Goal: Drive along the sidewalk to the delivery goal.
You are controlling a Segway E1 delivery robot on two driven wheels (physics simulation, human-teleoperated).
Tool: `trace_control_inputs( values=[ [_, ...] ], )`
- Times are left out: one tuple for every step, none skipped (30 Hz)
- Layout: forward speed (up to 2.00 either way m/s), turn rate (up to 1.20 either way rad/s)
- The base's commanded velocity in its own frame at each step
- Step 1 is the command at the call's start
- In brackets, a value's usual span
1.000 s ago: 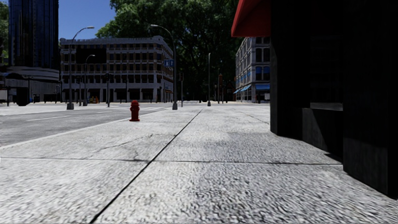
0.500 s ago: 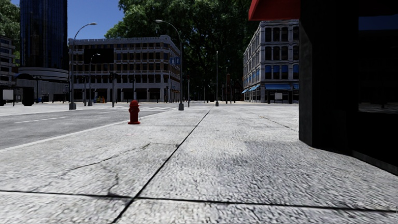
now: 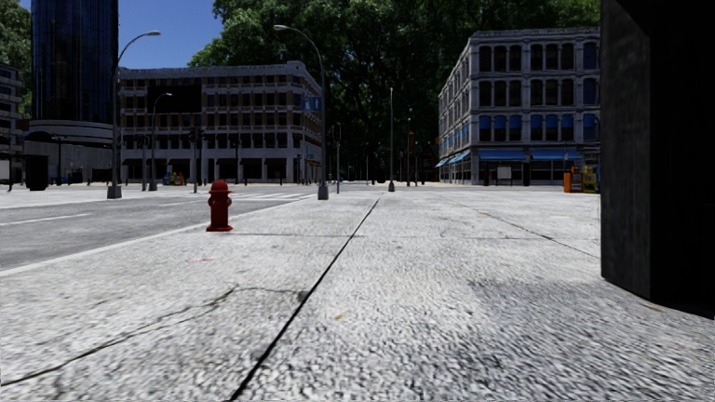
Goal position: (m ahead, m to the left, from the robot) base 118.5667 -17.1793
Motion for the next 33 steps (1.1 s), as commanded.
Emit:
trace_control_inputs(
  values=[
    [2.0,0.0],
    [2.0,0.0],
    [2.0,0.0],
    [2.0,0.0],
    [2.0,0.0],
    [2.0,0.0],
    [2.0,0.0],
    [2.0,0.0],
    [2.0,0.0],
    [2.0,0.0],
    [2.0,0.0],
    [2.0,0.0],
    [2.0,0.0],
    [2.0,0.0],
    [2.0,0.0],
    [2.0,0.0],
    [2.0,-0.05],
    [2.0,-0.06],
    [2.0,-0.06],
    [2.0,-0.08],
    [2.0,-0.18],
    [2.0,-0.22],
    [2.0,-0.22],
    [2.0,-0.23],
    [2.0,-0.23],
    [2.0,-0.24],
    [2.0,-0.24],
    [2.0,-0.24],
    [2.0,-0.24],
    [2.0,-0.24],
    [2.0,-0.24],
    [2.0,-0.24],
    [2.0,-0.24]
  ],
)
